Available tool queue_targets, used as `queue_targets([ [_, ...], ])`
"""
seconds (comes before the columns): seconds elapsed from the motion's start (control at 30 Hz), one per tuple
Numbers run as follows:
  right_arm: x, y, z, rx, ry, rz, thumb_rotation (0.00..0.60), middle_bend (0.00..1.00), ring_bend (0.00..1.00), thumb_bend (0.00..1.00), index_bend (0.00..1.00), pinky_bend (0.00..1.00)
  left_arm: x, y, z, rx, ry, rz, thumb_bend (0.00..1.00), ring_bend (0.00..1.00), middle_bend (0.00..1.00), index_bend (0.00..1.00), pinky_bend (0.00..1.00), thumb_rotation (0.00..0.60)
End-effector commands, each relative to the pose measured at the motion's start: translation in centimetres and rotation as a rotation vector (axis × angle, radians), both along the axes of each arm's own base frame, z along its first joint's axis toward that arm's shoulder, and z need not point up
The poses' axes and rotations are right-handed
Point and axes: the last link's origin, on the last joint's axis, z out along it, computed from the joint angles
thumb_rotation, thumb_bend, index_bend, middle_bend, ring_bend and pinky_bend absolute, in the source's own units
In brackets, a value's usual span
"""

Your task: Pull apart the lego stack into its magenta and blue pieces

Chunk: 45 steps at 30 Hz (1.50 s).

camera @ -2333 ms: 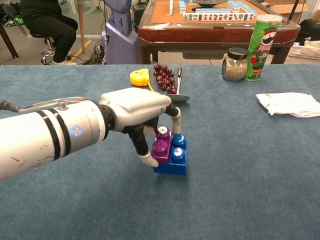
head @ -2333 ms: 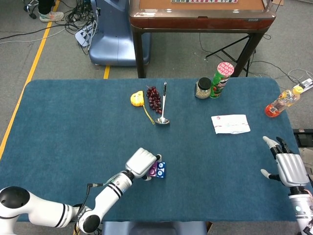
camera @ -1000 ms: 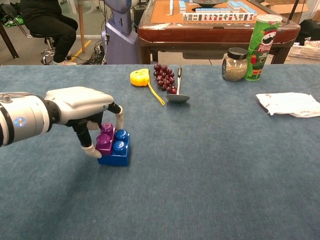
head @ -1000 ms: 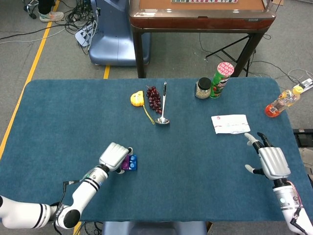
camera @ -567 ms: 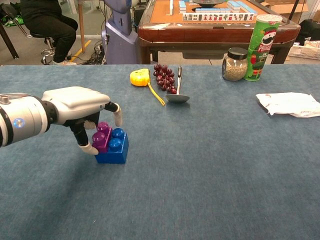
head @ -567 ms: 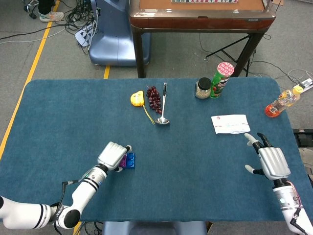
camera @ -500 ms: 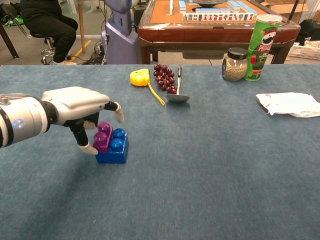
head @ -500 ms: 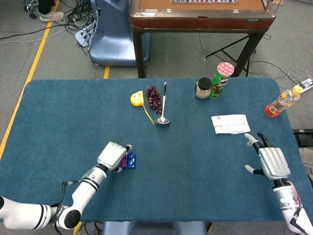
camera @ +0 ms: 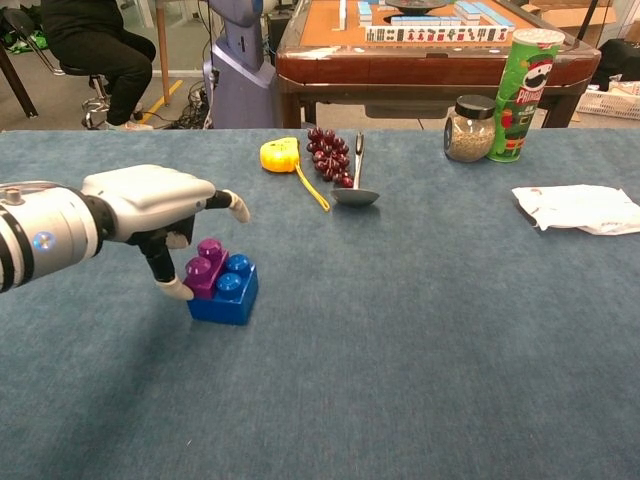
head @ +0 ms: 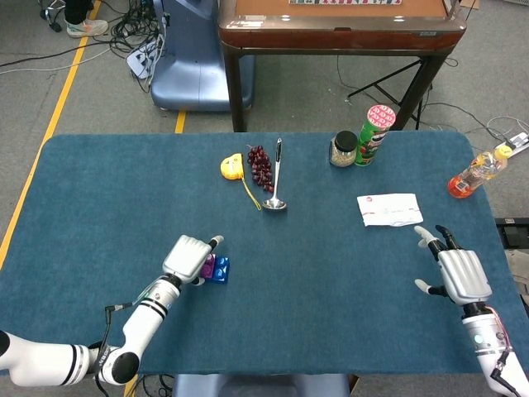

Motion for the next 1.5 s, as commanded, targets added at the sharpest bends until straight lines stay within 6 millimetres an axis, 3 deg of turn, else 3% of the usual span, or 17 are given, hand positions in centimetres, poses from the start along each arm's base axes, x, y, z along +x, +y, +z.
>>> queue_targets([
  [0.03, 0.00, 0.00, -0.05, 0.001, 0.000, 0.000, 0.600, 0.34, 0.29, 0.00, 0.14, 0.49, 0.01, 0.23, 0.11, 0.012, -0.004, 0.003, 0.01, 0.95, 1.00, 0.23, 1.00, 0.600],
  [0.4, -0.11, 0.05, -0.24, 0.008, -0.001, -0.004, 0.600, 0.34, 0.29, 0.00, 0.14, 0.49, 0.42, 0.37, -0.13, 0.002, 0.008, 0.005, 0.01, 0.95, 1.00, 0.35, 1.00, 0.600],
  [0.83, -0.43, 0.16, -0.37, 0.015, -0.005, -0.012, 0.600, 0.34, 0.29, 0.00, 0.14, 0.49, 0.27, 0.40, -0.33, -0.004, 0.031, 0.041, 0.01, 0.95, 1.00, 0.36, 1.00, 0.600],
  [1.27, -0.49, 0.17, -0.54, 0.020, -0.004, -0.014, 0.600, 0.34, 0.29, 0.00, 0.14, 0.49, 0.19, 0.42, -0.43, -0.006, 0.030, 0.051, 0.01, 0.95, 1.00, 0.51, 1.00, 0.600],
  [1.5, -0.50, 0.15, -0.59, 0.022, -0.005, -0.015, 0.600, 0.34, 0.29, 0.00, 0.14, 0.49, 0.11, 0.35, -0.54, -0.013, 0.026, 0.048, 0.01, 0.95, 1.00, 0.53, 1.00, 0.600],
])
